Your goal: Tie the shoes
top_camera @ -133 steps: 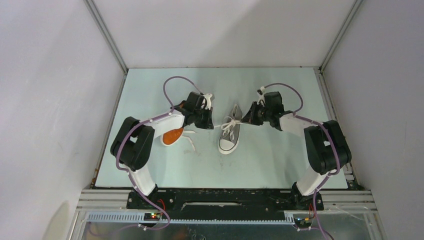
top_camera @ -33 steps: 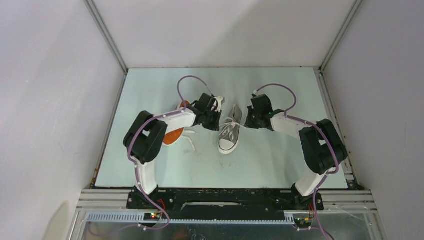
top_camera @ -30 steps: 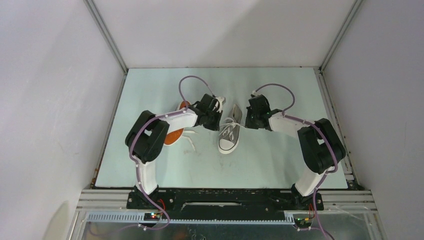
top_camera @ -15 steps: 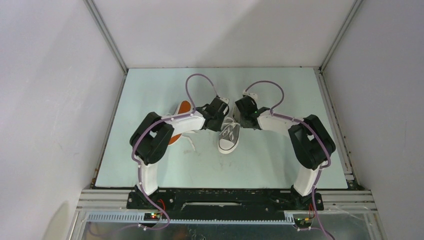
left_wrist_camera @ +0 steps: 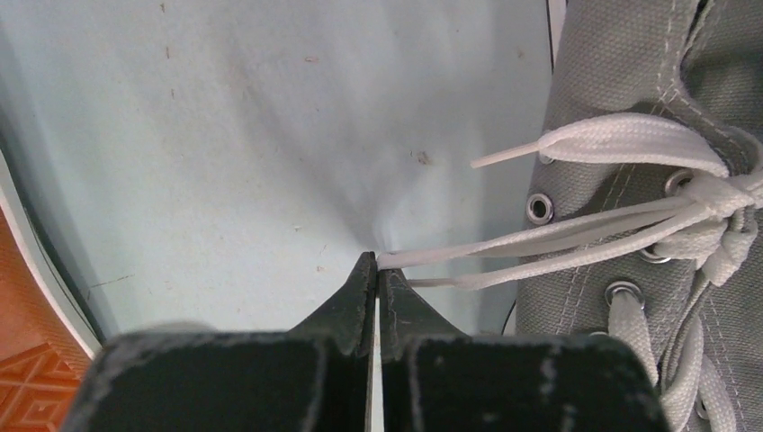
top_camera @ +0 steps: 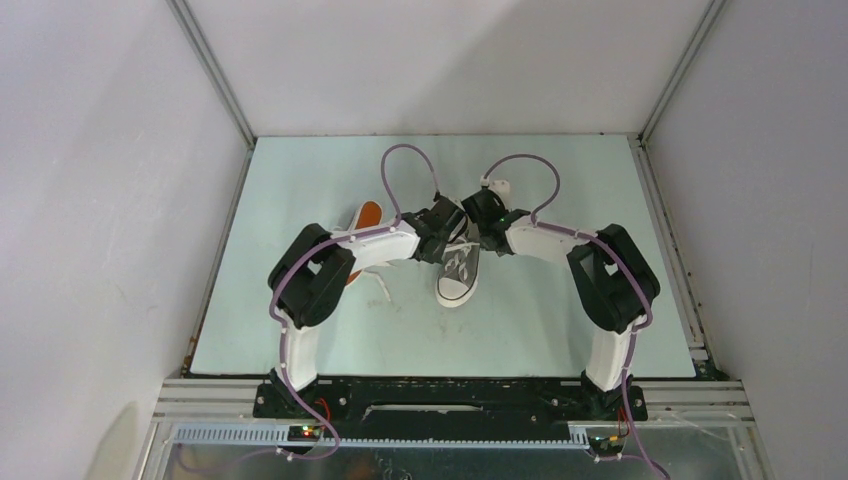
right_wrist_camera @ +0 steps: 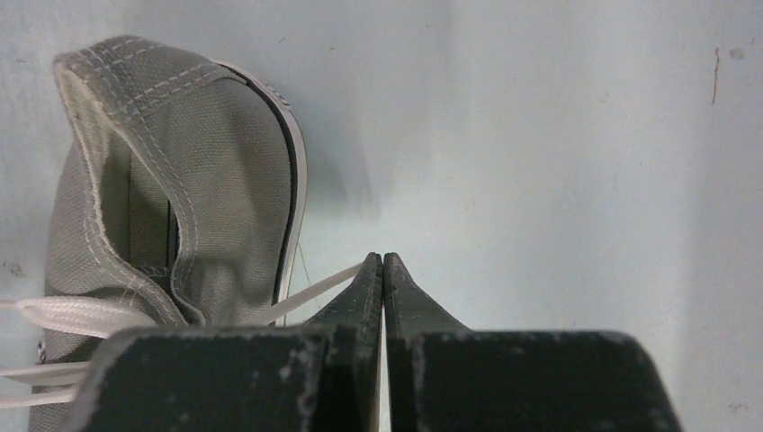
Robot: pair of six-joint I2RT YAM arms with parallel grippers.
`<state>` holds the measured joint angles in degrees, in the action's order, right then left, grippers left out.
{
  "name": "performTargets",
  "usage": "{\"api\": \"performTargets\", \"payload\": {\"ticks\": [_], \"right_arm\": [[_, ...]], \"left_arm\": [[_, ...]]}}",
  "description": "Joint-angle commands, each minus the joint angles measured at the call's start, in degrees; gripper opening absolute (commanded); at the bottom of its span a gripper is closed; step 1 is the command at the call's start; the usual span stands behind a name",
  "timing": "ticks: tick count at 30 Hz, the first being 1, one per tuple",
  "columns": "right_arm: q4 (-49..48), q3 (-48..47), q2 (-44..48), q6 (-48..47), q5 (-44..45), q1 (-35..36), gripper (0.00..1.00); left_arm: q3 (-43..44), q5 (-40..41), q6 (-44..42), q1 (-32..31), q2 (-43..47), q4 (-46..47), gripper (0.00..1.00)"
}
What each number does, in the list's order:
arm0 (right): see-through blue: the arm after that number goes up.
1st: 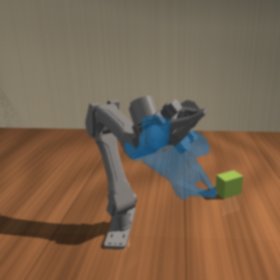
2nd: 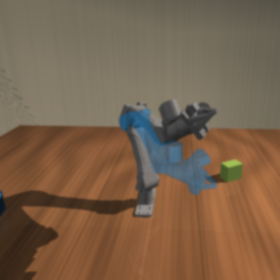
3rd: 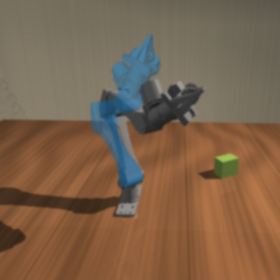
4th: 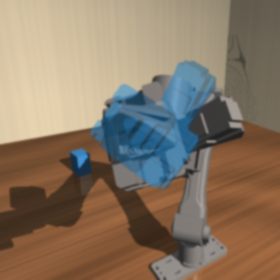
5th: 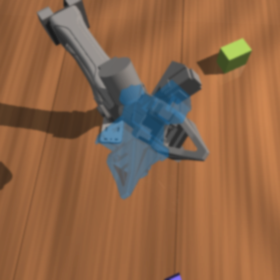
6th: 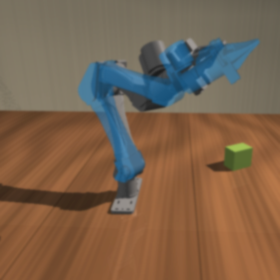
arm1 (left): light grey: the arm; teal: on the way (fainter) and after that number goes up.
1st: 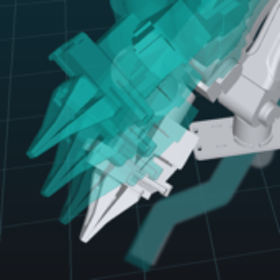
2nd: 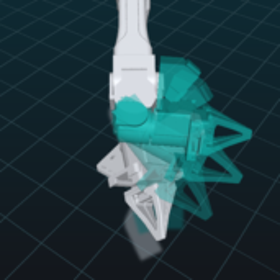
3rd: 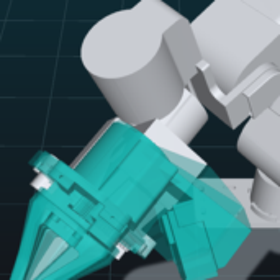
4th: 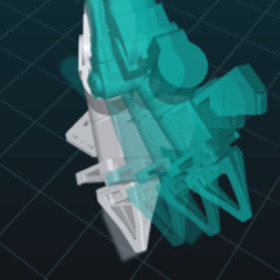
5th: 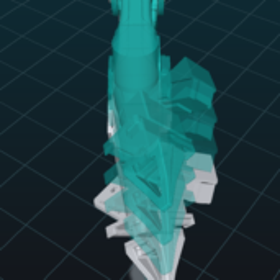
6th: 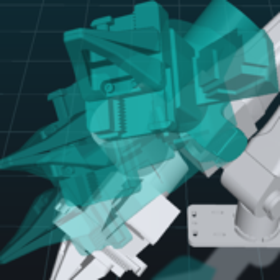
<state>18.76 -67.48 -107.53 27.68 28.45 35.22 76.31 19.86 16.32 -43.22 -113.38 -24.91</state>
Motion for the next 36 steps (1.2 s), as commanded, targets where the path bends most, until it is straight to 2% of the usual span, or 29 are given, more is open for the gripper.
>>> {"api": "performTargets", "payload": {"ticks": [1, 14, 30, 33, 34, 35, 36], "right_arm": [[4.22, -1.15, -1.83, -2.02, 8.11, 1.53, 0.0], [6.46, -2.86, -3.53, -2.36, 12.86, 3.18, 0.0], [6.97, -3.01, -3.3, -1.84, 12.99, 3.28, 0.0], [5.79, -3.01, -1.92, -2.13, 10.39, 3.07, 0.0], [5.33, -2.96, -0.3, -2.73, 7.08, 2.91, 0.04], [4.07, -2.94, 0.61, -2.99, 5.53, 2.72, 0.11], [3.2, -2.59, 2.71, -3.8, 2.77, 2.69, 0.24]], "left_arm": [[1.54, 7.97, -0.37, -0.21, -1.75, -6.65, 0.0], [2.94, 10.43, 0.35, -1.13, -2.52, -8.65, 0.0], [2.72, 9.53, -0.3, -1.11, -1.27, -7.66, 0.0], [2.32, 9.25, -0.3, -1.12, 0.11, -7.11, 0.01], [2.16, 9.11, -0.31, -1.15, 1.55, -6.28, 0.04], [1.64, 9.08, -0.36, -1.07, 2.45, -5.72, 0.14], [1.42, 8.85, -0.57, -0.9, 4.72, -4.68, 0.23]]}}
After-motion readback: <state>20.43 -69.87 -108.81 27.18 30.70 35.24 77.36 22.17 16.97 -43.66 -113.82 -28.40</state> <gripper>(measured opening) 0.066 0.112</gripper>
